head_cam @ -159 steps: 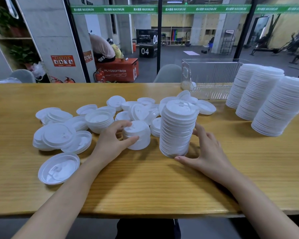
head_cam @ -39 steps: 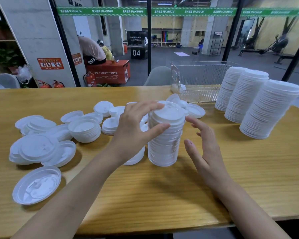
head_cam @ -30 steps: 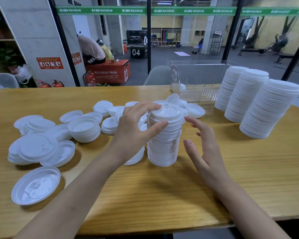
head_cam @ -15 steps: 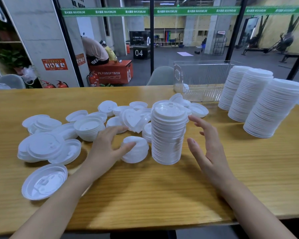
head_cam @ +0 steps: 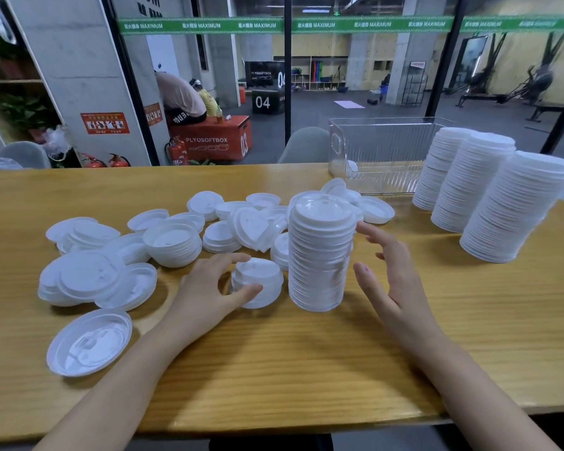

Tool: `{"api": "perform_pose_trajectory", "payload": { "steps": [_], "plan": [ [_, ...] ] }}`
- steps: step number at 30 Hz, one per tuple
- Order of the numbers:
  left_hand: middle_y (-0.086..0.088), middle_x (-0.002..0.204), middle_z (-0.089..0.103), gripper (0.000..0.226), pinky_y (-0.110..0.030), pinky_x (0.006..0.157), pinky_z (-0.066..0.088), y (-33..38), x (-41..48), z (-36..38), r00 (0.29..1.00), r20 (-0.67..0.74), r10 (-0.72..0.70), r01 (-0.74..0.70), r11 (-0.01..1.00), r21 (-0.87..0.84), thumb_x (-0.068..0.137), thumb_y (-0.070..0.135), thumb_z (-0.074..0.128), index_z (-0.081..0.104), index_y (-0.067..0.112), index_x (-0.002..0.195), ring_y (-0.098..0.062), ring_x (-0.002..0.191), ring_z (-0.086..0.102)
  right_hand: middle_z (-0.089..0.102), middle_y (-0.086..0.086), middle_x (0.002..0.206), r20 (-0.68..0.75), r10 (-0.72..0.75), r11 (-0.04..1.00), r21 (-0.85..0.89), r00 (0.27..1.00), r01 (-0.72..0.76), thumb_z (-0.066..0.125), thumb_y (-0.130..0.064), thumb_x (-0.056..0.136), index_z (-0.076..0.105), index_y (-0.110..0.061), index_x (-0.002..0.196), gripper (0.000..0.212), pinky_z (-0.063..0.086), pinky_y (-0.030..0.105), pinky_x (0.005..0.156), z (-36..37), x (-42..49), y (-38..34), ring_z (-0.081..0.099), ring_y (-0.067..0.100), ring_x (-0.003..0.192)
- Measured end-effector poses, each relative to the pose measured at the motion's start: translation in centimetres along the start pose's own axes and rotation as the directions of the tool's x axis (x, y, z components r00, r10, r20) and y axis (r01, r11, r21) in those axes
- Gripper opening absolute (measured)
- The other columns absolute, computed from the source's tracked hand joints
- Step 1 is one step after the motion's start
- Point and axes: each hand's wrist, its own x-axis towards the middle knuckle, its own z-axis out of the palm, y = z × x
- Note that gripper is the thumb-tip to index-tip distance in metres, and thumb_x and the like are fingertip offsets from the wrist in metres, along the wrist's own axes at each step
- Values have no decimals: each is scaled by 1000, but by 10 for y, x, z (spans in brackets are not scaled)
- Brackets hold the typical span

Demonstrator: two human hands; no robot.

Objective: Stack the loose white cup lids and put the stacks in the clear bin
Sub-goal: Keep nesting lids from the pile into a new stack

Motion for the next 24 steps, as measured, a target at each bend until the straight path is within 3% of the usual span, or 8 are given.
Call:
{"api": "perform_pose_trajectory", "payload": {
  "steps": [2, 6, 9, 12, 16, 18, 22, 24],
  "plan": [
    [42, 111, 46, 51, -41, 106, 35, 1, -1, 0, 1000, -14, 0, 0, 1000, -2, 71, 69, 71, 55, 49, 115, -3, 119, 46, 42, -25, 141, 1, -1, 1000, 6, 1000, 1, 45, -43, 96, 40, -27, 141, 48, 36, 32, 107, 0, 0, 0, 43, 15, 130],
    [41, 106, 57, 44, -35, 97, 41, -1, -2, -2, 995, -96, -1, -10, 994, -107, 64, 72, 62, 55, 56, 105, 4, 112, 49, 43, -26, 141, 4, 5, 1000, 11, 1000, -5, 45, -43, 96, 40, -29, 141, 47, 35, 31, 107, -1, 0, -1, 43, 14, 130],
    [40, 105, 58, 32, -18, 87, 38, 6, -3, -4, 988, -155, -2, -35, 971, -235, 76, 53, 72, 59, 52, 105, 11, 109, 50, 43, -26, 141, 1, 5, 1000, 14, 1000, -5, 45, -43, 96, 39, -29, 141, 47, 36, 31, 107, -1, 0, -1, 43, 14, 130],
    [28, 109, 63, 44, -4, 84, 35, 17, -2, -9, 972, -236, 7, -81, 949, -305, 71, 64, 64, 61, 46, 112, 8, 110, 52, 43, -25, 141, -4, 6, 1000, 13, 1000, -6, 45, -43, 96, 39, -29, 140, 47, 36, 32, 107, -1, 0, -2, 43, 14, 130],
    [22, 124, 61, 54, -5, 93, 34, 38, 5, -17, 923, -378, 78, -210, 923, -321, 76, 66, 57, 58, 40, 124, -1, 122, 50, 42, -26, 141, -11, 9, 1000, 15, 1000, -9, 45, -43, 96, 38, -31, 140, 47, 36, 32, 107, -1, 0, -2, 43, 15, 130],
    [24, 129, 58, 54, -11, 99, 34, 55, 11, -20, 914, -374, 158, -277, 916, -289, 80, 63, 57, 56, 40, 129, -2, 126, 47, 43, -25, 141, -14, 9, 1000, 13, 1000, -8, 45, -43, 96, 39, -30, 140, 47, 36, 31, 107, -1, 0, -2, 44, 16, 129],
    [31, 129, 54, 49, -3, 99, 27, 86, 22, -18, 915, -249, 318, -369, 909, -196, 80, 62, 57, 51, 49, 127, 5, 127, 38, 45, -19, 142, -19, 8, 1000, 9, 1000, -8, 46, -42, 96, 40, -25, 141, 48, 37, 34, 106, -1, 0, -2, 44, 17, 129],
    [33, 128, 53, 50, -8, 102, 27, 94, 27, -14, 916, -195, 351, -384, 906, -177, 79, 63, 56, 52, 49, 127, 4, 127, 37, 45, -19, 142, -21, 9, 1000, 6, 1000, -9, 46, -41, 96, 40, -25, 141, 48, 37, 35, 106, -2, 0, -2, 44, 18, 129]
  ]
}}
